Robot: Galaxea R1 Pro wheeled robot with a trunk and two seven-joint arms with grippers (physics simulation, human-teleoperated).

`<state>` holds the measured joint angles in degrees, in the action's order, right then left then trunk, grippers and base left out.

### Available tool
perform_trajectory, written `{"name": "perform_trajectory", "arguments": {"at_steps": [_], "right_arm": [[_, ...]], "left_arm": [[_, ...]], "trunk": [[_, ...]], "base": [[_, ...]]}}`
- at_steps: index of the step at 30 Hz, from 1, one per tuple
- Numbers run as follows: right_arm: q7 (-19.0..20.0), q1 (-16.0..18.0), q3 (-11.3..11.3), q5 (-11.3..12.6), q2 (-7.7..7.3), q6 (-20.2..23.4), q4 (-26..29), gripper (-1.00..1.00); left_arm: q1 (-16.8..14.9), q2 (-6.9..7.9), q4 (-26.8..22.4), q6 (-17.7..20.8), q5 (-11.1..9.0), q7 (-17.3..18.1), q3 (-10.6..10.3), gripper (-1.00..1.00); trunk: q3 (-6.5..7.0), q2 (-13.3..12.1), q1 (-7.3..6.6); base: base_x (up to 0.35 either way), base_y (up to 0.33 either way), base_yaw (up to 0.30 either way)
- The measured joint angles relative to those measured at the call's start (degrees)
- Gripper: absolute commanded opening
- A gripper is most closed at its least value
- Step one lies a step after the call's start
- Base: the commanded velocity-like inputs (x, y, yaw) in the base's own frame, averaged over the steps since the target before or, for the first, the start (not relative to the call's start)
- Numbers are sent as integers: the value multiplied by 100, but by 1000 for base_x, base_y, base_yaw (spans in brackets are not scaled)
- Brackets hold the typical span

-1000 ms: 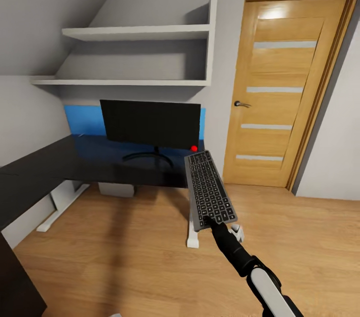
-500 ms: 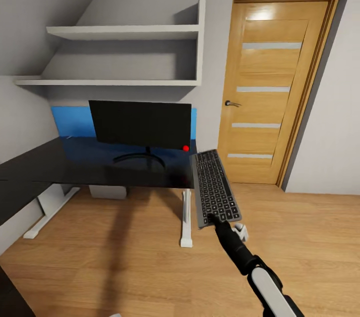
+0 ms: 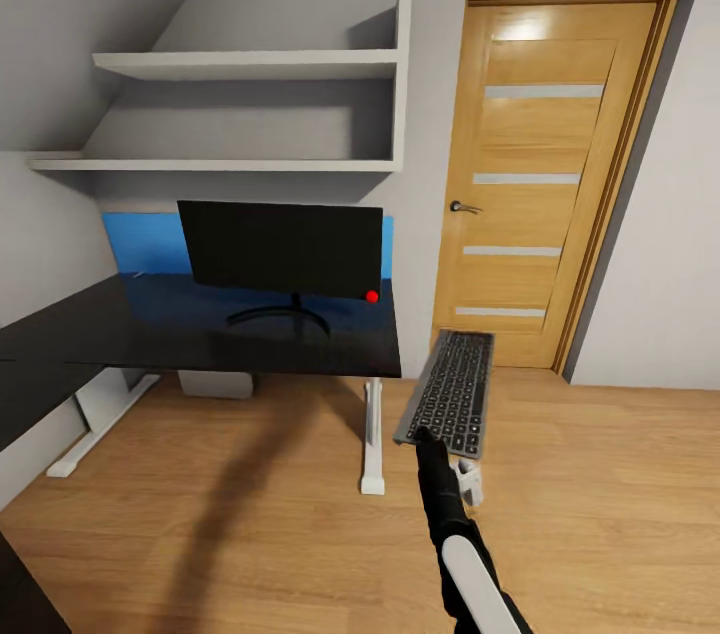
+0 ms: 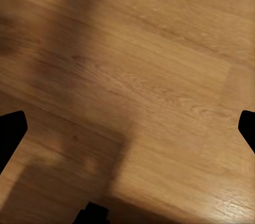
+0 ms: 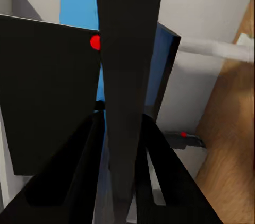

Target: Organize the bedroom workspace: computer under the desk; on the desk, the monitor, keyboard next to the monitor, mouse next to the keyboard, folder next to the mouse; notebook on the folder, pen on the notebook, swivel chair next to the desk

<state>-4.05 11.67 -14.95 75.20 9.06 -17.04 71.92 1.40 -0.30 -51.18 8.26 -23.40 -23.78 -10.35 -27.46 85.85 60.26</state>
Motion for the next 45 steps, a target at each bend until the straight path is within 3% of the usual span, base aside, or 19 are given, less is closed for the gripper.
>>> {"name": "perform_trajectory", "arguments": {"at_steps": [1, 2, 3, 6, 8, 12, 22, 45], "right_arm": [[-23, 7, -3, 11, 67, -147, -83, -100], [-57, 26, -94, 109, 94, -855, -332, -100], [-46, 30, 3, 46, 94, -1101, -353, -100], [5, 32, -398, 53, 94, -1356, -378, -100], [86, 33, -590, 51, 94, -1393, -366, -100], [226, 33, -676, 61, 94, -1388, -349, -100], [409, 33, -643, 26, 94, -1411, -317, -100], [525, 33, -631, 44, 94, -1412, -329, -100]], "left_arm": [[0, 0, 0, -2, 1, 0, 1, 100], [-1, 7, 2, -3, 1, 0, 1, 100], [1, 8, 0, -2, 1, 0, 3, 100], [-1, 10, 1, -5, 1, 0, 2, 100], [-1, 10, 2, -6, 2, 0, 1, 100], [0, 13, 1, -6, 2, 0, 2, 100], [0, 18, 1, -6, 0, -1, 4, 100], [0, 9, 0, -5, 9, 1, 3, 100]], "trunk": [[0, 0, 0], [-1, 0, 0], [0, 0, 0], [0, 0, 0], [0, 0, 0], [0, 0, 0], [0, 0, 0], [0, 0, 0]], "base": [[0, 0, 0], [0, 0, 0], [0, 0, 0], [0, 0, 0], [0, 0, 0], [0, 0, 0], [0, 15, 0], [11, 185, 0]]}}
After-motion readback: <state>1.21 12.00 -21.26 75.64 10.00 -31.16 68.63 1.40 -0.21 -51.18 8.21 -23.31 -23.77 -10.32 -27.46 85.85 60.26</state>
